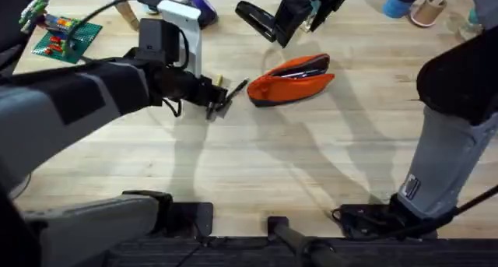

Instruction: Unzip the bag, pick up the pens from the table one at a time and place them inside, then zip the bag closed.

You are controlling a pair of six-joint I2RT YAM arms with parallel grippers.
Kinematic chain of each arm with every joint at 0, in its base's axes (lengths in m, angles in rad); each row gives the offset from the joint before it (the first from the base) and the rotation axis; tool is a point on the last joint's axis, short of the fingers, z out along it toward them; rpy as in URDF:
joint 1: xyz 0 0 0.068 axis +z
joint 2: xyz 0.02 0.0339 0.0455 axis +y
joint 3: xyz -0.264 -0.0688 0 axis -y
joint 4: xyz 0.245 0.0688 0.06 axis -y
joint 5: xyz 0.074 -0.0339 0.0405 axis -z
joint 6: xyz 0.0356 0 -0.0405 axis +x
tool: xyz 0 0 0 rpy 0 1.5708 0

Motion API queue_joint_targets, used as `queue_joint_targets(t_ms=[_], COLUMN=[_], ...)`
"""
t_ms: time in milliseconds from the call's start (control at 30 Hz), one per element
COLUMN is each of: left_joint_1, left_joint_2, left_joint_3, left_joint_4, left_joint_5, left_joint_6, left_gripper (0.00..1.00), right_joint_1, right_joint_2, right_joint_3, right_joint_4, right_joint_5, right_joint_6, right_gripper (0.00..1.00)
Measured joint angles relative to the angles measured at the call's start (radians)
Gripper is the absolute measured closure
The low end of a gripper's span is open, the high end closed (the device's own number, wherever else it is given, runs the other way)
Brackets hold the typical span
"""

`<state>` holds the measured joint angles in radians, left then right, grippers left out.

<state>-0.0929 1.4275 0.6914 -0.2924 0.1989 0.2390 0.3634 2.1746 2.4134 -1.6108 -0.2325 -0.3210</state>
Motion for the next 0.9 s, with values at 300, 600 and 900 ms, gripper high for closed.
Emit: queue_joint_targets(t_ms=[300,600,900], left_joint_1=[0.002,0.002,0.002], left_joint_2=[0.068,0.073,0.073], left_joint_3=[0.026,0.031,0.031], left_joint_4=[0.008,0.004,0.009], left_joint_5=[0.028,0.061,0.066], left_joint_6=[-0.028,-0.060,-0.064], left_gripper=[0.594,0.916,0.956], right_joint_1=[0.000,0.000,0.000], right_joint_2=[0.000,0.000,0.000], right_joint_3=[0.000,0.000,0.000], right_joint_4=[0.000,0.000,-0.005], right_joint_5=[0.000,0.000,0.000], right_joint_6=[0.000,0.000,0.029], right_gripper=[0.005,0.005,0.005])
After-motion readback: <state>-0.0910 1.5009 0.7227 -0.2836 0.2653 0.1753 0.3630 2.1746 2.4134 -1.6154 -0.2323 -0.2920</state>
